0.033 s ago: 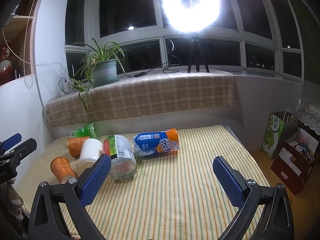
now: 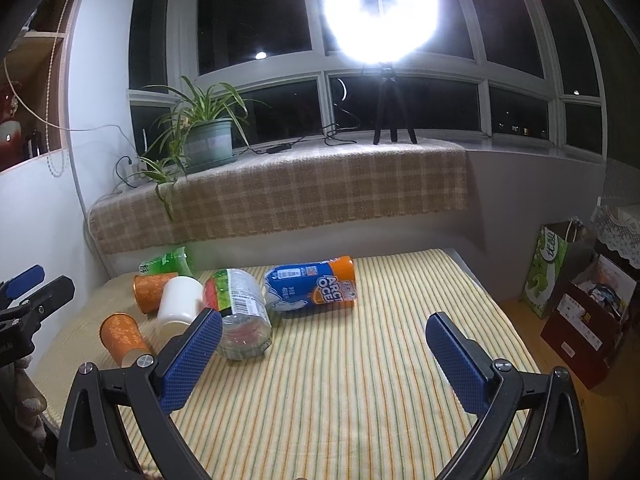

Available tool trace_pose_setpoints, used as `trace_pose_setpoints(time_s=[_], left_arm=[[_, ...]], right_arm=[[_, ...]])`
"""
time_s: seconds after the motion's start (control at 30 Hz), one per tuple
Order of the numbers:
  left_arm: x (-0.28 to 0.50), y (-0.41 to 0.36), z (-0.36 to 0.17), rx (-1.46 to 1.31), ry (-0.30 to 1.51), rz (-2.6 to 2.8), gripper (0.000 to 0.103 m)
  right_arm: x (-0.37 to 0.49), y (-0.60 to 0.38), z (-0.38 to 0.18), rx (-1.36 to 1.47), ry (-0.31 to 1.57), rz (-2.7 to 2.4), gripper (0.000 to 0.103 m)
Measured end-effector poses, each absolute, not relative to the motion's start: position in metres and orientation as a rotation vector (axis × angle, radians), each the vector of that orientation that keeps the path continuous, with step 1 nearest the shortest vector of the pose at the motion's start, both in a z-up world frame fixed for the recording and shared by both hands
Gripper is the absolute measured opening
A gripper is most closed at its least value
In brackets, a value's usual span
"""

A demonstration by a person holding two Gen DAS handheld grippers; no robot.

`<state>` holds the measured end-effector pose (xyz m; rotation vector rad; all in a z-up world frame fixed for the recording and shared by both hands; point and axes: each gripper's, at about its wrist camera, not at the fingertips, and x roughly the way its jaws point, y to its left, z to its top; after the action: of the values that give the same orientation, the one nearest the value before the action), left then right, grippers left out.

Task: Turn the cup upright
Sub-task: 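Reach the left gripper to the blue-and-orange Arctic Ocean bottle and grasp it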

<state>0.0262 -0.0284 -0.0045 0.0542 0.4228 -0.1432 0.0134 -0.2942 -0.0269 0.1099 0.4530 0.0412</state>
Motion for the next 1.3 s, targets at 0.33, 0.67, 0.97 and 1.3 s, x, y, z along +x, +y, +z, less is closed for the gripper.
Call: trace_pose_setpoints(time_s=[0.33, 0.67, 0.97, 1.3], left_arm=[[0.079, -0.074, -0.004, 0.174, 0.551, -0.382, 0.103], [0.143, -0.152, -0.024, 0.350, 0.711, -0.537, 0.099], [0.208, -0.214, -0.054, 0.561, 0.855, -0.589, 0.093], [0.254, -0.262, -0.090, 0.770, 0.976, -0.575, 0.090]], right_arm=[[0.014, -0.319, -0.041, 0.149, 0.483, 0.006, 0.103], [0.012, -0.361, -0.062, 0.188, 0.528, -0.031, 0.103], [0.019, -0.392, -0.087, 0.214, 0.586, -0.030, 0.103], [0.034, -0.419, -0.112, 0.289, 0.642, -0.020, 0.103]])
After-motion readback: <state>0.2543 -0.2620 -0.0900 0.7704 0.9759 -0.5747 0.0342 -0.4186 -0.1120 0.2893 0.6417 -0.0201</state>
